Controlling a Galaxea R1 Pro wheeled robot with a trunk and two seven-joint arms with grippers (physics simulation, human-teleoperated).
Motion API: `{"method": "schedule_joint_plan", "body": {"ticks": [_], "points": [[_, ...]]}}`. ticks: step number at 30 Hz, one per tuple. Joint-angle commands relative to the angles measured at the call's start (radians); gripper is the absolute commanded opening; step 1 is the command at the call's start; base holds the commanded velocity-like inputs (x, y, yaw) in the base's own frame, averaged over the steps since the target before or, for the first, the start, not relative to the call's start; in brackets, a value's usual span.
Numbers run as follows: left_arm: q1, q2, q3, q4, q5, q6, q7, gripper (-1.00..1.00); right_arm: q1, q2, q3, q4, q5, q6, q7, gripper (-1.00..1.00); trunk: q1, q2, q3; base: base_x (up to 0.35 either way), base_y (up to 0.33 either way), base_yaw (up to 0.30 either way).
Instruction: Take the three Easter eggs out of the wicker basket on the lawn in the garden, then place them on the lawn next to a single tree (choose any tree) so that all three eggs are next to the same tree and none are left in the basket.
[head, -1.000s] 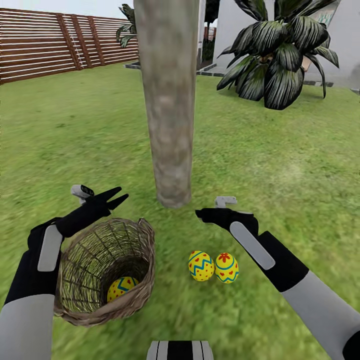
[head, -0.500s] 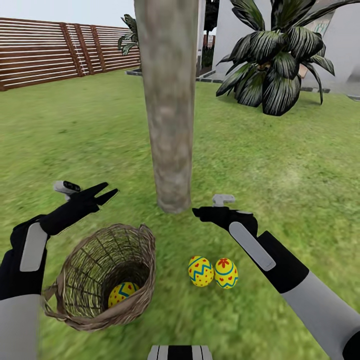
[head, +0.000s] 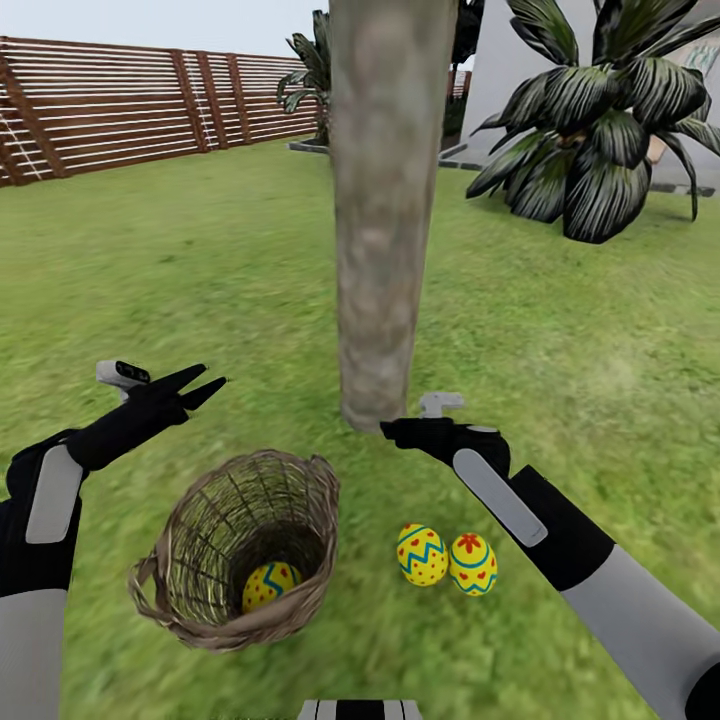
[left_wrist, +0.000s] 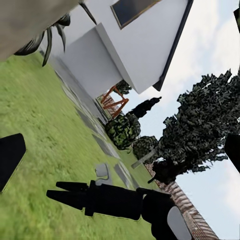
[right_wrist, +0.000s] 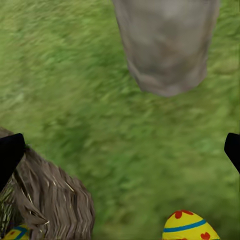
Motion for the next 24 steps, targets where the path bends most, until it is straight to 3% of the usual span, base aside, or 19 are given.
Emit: {"method": "schedule_joint_plan", "body": {"ticks": [1,6,13,24], "points": [[-0.001,0.000,0.000,0.001,-0.001,0.004,-0.003,1.00,-0.001,-0.001,0.002,-0.002,-0.010,0.000,-0.010,1.00,-0.004,0.007,0.002,0.000,0.000,0.284],[-0.001,0.000,0.000,0.001,-0.001,0.004,-0.003,1.00,-0.001,0.000,0.022,-0.002,-0.010,-0.001,-0.010,1.00,-0.023,0.042,0.018,0.000,0.000,0.284],[-0.001,0.000,0.001,0.002,-0.001,0.004,-0.003,1.00,-0.001,0.010,0.094,0.000,-0.010,-0.008,-0.010,1.00,-0.050,0.091,0.040,0.000,0.000,0.284],[0.000,0.000,0.002,0.003,-0.001,0.004,-0.003,1.00,-0.001,0.015,0.103,0.002,-0.010,-0.011,-0.012,1.00,-0.092,0.168,0.075,0.000,0.000,0.284]]}}
